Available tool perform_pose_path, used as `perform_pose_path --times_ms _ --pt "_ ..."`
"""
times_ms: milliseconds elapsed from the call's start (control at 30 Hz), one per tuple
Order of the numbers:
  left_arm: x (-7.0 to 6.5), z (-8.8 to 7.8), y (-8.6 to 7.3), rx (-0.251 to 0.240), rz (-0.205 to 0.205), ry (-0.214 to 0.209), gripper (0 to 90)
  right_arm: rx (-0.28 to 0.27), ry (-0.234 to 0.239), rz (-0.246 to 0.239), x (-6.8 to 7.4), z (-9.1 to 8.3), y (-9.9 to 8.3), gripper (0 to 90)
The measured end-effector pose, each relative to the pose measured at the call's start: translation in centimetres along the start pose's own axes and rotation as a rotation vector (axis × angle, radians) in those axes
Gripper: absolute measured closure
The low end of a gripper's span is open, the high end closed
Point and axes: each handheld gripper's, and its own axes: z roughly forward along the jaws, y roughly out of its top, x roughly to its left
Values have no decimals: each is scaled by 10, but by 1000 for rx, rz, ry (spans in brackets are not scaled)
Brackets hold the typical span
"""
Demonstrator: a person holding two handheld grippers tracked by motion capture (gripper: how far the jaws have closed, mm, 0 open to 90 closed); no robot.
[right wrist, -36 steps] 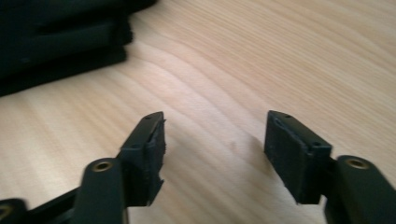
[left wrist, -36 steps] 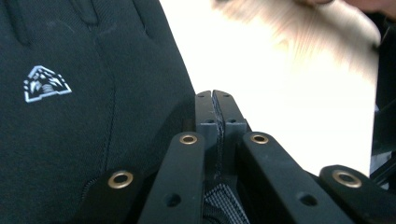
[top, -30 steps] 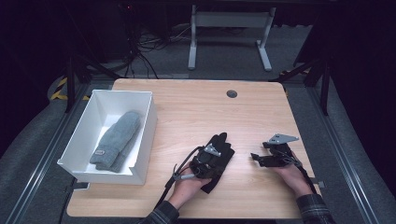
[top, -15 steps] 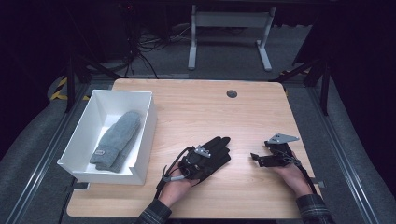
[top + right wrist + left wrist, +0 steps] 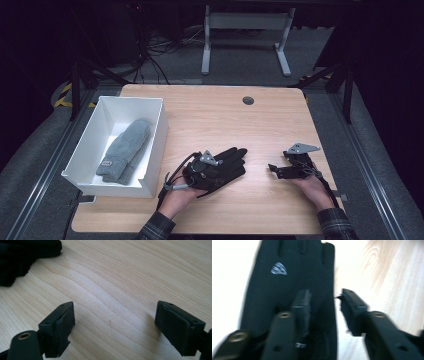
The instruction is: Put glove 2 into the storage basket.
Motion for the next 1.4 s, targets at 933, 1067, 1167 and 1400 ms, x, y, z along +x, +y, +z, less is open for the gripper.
perform_pose_path --times_ms 933,1067,1167,1400 --pt "36 42 18 79 89 33 148 0 -2 0 0 0 0 169" --pt "38 45 14 72 64 7 153 -1 0 0 0 0 0 170" --pt "38 45 14 75 71 2 162 -1 1 -1 1 0 0 171" --pt "35 41 15 96 84 -47 342 -3 3 -1 1 0 0 174"
